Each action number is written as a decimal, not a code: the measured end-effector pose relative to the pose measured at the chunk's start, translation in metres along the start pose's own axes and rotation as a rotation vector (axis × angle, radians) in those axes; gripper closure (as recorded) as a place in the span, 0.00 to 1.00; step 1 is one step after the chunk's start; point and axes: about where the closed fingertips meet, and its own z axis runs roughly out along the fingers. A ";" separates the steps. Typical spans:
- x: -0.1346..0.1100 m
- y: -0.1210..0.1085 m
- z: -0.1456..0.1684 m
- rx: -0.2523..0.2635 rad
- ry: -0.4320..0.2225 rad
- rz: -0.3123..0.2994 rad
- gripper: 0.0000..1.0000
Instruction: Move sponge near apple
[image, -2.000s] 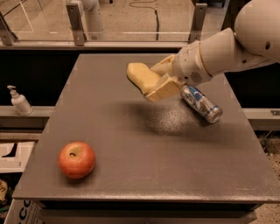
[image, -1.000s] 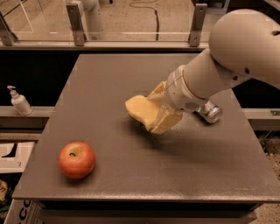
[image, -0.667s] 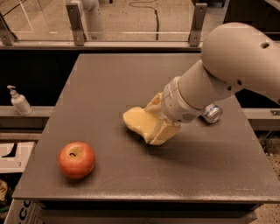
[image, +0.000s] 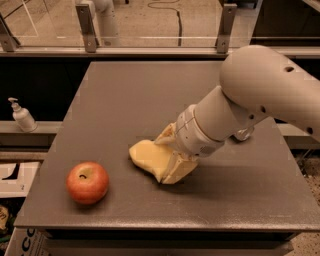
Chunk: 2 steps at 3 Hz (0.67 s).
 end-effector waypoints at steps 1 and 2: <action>-0.021 0.013 0.007 -0.041 -0.066 -0.021 1.00; -0.047 0.026 0.013 -0.077 -0.135 -0.051 1.00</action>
Offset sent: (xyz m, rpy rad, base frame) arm -0.0548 0.0662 0.0157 0.1859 0.0904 0.1732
